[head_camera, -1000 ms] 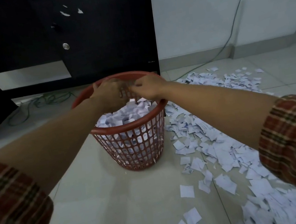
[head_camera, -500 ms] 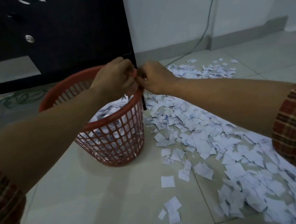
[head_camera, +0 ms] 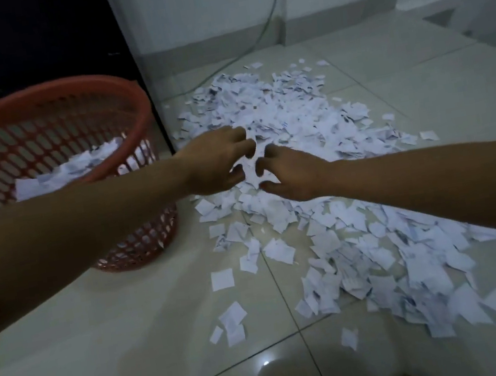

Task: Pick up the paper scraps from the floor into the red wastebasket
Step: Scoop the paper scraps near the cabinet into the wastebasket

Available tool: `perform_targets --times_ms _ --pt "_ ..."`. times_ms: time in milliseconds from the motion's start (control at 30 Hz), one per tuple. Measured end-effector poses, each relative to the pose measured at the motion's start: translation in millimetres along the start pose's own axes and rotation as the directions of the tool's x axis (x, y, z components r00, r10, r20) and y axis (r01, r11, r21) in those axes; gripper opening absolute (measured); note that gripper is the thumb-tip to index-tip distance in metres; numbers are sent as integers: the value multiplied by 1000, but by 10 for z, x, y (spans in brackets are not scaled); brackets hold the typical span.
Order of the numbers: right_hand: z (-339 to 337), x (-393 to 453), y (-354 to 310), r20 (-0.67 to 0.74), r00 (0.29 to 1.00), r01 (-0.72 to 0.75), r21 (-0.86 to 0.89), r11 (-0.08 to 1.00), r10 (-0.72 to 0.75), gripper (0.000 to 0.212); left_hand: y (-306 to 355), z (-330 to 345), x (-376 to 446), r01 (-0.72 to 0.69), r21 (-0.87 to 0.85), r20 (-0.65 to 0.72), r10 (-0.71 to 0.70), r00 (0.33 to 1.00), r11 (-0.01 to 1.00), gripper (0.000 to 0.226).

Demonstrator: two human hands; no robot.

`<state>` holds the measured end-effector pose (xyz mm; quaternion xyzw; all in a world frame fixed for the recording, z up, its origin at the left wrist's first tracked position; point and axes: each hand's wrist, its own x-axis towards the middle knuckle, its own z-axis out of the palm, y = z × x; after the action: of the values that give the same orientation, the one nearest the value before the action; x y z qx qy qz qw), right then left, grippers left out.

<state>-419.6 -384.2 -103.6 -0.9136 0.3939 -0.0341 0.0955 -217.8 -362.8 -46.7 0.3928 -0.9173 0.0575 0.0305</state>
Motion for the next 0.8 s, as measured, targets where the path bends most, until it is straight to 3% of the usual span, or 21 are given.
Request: perform_targets --times_ms 200,300,500,800 --pt "373 -753 338 217 976 12 -194 981 31 50 382 492 132 -114 34 268 101 958 993 35" --pt "578 -1109 457 273 956 -38 -244 969 106 56 601 694 228 -186 12 330 171 928 983 40" --pt "907 -1806 660 269 905 -273 -227 935 329 68 990 950 535 -303 -19 390 286 875 953 56" --pt "1028 -2539 1284 195 777 -560 -219 799 598 92 1589 1328 904 -314 -167 523 354 775 934 111"
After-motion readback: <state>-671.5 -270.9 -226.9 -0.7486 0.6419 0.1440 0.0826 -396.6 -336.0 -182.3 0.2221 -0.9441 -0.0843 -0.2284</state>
